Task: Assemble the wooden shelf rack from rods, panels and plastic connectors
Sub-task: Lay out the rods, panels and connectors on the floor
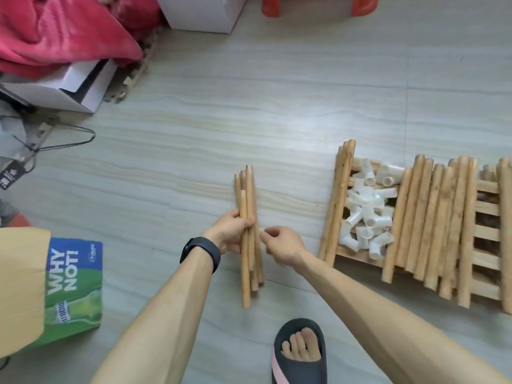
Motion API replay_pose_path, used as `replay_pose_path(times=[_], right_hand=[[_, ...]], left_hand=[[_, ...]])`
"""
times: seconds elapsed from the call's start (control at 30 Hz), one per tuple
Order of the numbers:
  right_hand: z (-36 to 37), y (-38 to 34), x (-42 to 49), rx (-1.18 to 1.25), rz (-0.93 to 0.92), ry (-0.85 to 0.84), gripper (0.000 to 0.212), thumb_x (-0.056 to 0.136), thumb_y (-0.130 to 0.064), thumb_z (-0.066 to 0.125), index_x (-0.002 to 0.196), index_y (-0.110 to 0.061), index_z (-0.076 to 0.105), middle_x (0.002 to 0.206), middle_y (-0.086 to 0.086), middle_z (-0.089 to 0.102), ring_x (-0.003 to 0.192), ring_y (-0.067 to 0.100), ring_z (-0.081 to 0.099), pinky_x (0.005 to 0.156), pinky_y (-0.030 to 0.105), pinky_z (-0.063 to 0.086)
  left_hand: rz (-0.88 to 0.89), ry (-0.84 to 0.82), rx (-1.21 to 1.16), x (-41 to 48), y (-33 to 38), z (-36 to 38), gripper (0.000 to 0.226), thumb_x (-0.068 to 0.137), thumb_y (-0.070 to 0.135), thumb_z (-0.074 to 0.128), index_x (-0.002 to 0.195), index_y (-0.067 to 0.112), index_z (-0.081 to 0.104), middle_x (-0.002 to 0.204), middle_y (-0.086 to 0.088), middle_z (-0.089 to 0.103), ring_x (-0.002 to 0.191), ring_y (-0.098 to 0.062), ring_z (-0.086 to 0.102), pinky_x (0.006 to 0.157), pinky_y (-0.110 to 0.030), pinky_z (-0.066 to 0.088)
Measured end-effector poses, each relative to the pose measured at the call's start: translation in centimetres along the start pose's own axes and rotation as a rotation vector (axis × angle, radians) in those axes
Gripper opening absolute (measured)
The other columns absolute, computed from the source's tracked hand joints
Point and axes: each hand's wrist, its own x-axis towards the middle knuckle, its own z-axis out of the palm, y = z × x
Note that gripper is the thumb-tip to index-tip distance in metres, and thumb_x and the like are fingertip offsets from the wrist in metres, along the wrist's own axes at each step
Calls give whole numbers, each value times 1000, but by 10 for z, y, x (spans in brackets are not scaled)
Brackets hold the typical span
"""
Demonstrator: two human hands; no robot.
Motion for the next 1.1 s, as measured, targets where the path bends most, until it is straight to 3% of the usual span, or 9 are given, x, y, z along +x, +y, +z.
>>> replay_pose_path(times=[0.13,0.23,0.3,0.4,0.5,0.67,0.87,0.97,1.1], right_hand=[[-8,5,3,85,-24,-26,32,101,-42,54,118,-21,71,106,-3,73,99,19,67,99,39,53],[-13,6,1,91,15,10,28,97,-47,60,115,-27,68,107,-4,73,97,18,68,82,32,53],[-15,6,1,23,16,54,24,95,-49,61,103,-27,65,96,-7,72,92,18,66,73,28,49],[-14,3,0,-66,13,94,24,95,-44,62,107,-23,64,96,-5,70,98,21,66,77,30,50],[-11,-2,-3,-145,48,141,28,92,-47,61,107,-23,63,100,-1,70,98,24,66,81,37,56],[-11,-18,-7,-304,128,255,27,93,-31,51,114,-19,61,117,8,67,109,35,61,84,37,49],[-23,-20,4,-287,161,383,41,103,-36,42,135,-10,50,137,16,54,124,40,54,96,43,45],[-26,-17,10,-299,72,406,60,100,-40,52,147,-8,32,144,16,40,129,40,47,99,46,42],[-16,-18,11,-399,15,364,79,92,-39,68,152,-11,25,144,11,35,126,39,45,97,46,44]], left_hand=[[-19,53,50,14,5,14,33,100,37,60,123,13,63,114,-15,70,96,-31,73,74,-56,62],[49,171,246,23,6,28,41,100,47,54,129,21,64,120,-10,58,133,-30,48,95,-52,55],[84,191,304,24,6,36,42,103,43,43,138,25,59,131,-10,51,144,-29,29,106,-49,47],[74,218,406,23,2,40,47,104,35,35,149,34,45,147,-16,34,138,-31,38,106,-49,47],[78,322,634,18,-11,45,43,102,41,42,145,43,43,139,-15,37,120,-40,55,101,-48,50],[46,424,591,16,-22,40,46,92,32,60,136,35,48,137,-17,37,120,-40,53,103,-42,45],[114,446,732,21,-29,16,46,92,12,54,133,34,52,153,-12,27,127,-39,44,96,-40,44],[148,458,788,22,-34,11,49,94,10,51,136,36,50,162,-8,18,132,-38,39,98,-41,43],[155,460,797,20,-34,12,57,95,8,47,142,40,47,165,-5,13,133,-37,39,98,-41,44]])
